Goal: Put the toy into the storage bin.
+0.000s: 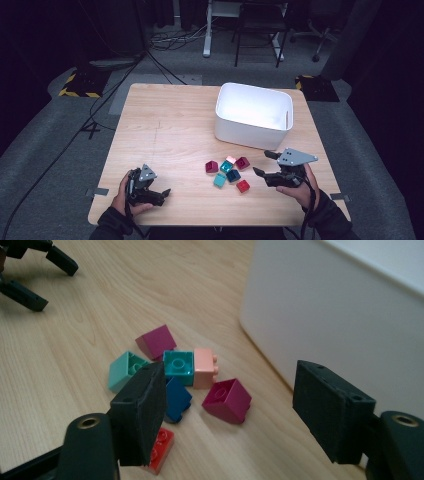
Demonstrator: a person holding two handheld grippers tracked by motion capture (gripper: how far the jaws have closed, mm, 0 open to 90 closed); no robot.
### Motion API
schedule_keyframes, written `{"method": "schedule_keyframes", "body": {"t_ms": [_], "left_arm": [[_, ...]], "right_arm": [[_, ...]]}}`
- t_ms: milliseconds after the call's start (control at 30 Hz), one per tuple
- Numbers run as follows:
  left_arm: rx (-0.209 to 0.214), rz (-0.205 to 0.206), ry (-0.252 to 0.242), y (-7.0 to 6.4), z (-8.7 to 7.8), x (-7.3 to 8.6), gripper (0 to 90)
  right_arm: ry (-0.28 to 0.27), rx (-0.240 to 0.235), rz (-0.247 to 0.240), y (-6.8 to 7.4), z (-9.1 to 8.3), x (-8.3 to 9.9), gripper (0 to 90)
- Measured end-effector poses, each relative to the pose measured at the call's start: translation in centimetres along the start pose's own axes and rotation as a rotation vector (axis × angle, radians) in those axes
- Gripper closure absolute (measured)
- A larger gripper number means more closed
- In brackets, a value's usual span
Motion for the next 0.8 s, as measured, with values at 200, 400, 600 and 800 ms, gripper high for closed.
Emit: {"method": "schedule_keyframes", "body": {"t_ms": [200, 400, 600, 800], "left_arm": [[0.0, 0.0, 0.0, 0.0, 0.0, 0.0, 0.6], [0.0, 0.0, 0.0, 0.0, 0.0, 0.0, 0.6], [0.0, 0.0, 0.0, 0.0, 0.0, 0.0, 0.6], [0.0, 0.0, 0.0, 0.0, 0.0, 0.0, 0.6]], "right_arm": [[0.025, -0.046, 0.006, 0.7, 0.9, 2.0, 26.8], [0.043, -0.096, 0.0, 2.3, 1.7, 3.5, 26.0], [0.084, -0.144, -0.013, 3.7, 3.1, 4.9, 26.0], [0.117, -0.142, -0.012, 4.4, 4.4, 5.6, 26.4]]}}
Point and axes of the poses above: each handheld gripper's, and its own axes: z roughly forward along the jaws, x roughly out of its underside, y roughly to its left, the point moved 2 cm from there along z, roughly forward along the jaws
